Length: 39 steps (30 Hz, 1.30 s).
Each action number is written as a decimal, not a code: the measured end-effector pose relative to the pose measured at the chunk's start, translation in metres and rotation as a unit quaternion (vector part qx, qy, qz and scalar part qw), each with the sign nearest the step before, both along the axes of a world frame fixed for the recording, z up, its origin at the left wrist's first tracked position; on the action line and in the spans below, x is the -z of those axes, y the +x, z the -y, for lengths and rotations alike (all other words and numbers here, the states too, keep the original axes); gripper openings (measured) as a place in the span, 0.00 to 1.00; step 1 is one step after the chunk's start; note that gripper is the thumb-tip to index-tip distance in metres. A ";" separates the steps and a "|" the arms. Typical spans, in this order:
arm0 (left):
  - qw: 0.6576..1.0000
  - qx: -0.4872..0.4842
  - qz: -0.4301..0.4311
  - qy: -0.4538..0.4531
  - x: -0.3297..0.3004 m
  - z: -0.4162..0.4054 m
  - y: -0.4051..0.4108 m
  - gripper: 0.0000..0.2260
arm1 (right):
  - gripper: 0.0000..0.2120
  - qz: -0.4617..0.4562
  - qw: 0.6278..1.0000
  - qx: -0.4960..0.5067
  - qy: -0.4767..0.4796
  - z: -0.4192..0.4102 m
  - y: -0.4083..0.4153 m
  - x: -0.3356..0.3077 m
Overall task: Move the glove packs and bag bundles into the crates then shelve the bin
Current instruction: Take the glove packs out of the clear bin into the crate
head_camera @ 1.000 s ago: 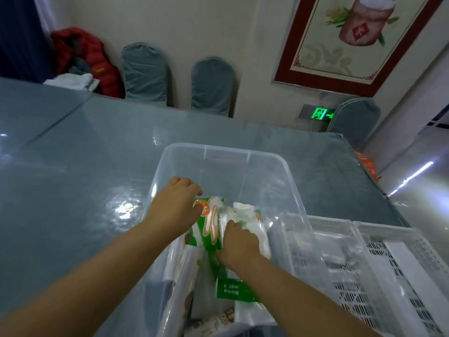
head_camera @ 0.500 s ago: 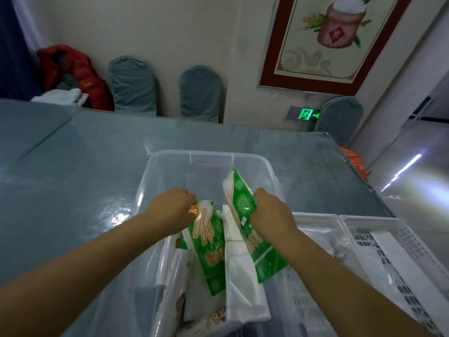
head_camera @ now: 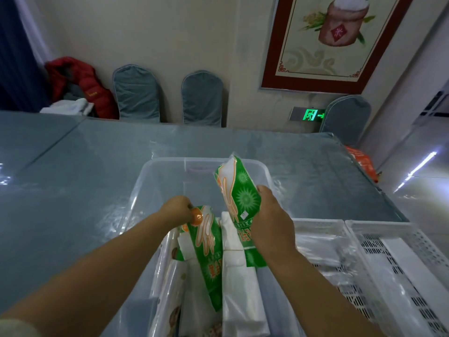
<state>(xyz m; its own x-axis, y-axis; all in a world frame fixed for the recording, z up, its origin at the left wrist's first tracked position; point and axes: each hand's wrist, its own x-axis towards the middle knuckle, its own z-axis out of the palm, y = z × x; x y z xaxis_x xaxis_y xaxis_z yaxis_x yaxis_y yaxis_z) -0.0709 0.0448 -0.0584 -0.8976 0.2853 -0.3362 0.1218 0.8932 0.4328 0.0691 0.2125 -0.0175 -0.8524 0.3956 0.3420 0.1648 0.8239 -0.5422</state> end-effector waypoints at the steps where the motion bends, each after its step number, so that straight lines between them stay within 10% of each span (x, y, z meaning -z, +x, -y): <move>1: 0.999 -0.016 0.016 0.044 -0.003 0.001 0.001 0.09 | 0.23 -0.002 1.000 0.001 -0.009 0.000 0.000 0.000; 5: 0.951 -0.090 0.127 0.267 -0.025 0.004 0.016 0.03 | 0.22 -0.022 0.998 -0.003 -0.059 0.000 -0.001 -0.003; 10: 0.805 -0.195 0.132 0.544 -0.068 0.015 0.029 0.04 | 0.20 -0.114 0.970 -0.028 -0.214 -0.001 0.005 -0.010; 18: 0.683 -0.232 0.189 0.667 -0.110 0.034 0.067 0.08 | 0.05 -0.143 0.875 -0.114 -0.448 0.016 0.013 -0.033; 28: 0.666 -0.135 0.250 0.689 -0.133 0.026 0.079 0.07 | 0.05 -0.075 0.843 -0.149 -0.511 0.020 0.016 -0.055; 33: 0.635 -0.022 0.298 0.712 -0.139 0.009 0.074 0.27 | 0.09 -0.129 0.871 -0.072 -0.469 0.003 0.021 -0.066; 39: 0.755 -0.004 0.173 0.633 -0.137 -0.044 0.092 0.13 | 0.15 -0.200 0.890 -0.021 -0.409 -0.033 0.031 -0.091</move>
<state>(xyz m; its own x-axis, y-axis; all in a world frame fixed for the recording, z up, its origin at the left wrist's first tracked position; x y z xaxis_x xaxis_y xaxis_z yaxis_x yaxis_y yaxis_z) 0.0213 0.0887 0.0790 -0.8219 0.5695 -0.0130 -0.1962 -0.2616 0.9450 0.1002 0.2452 0.0734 -0.7473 0.6221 0.2335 -0.1973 0.1278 -0.9720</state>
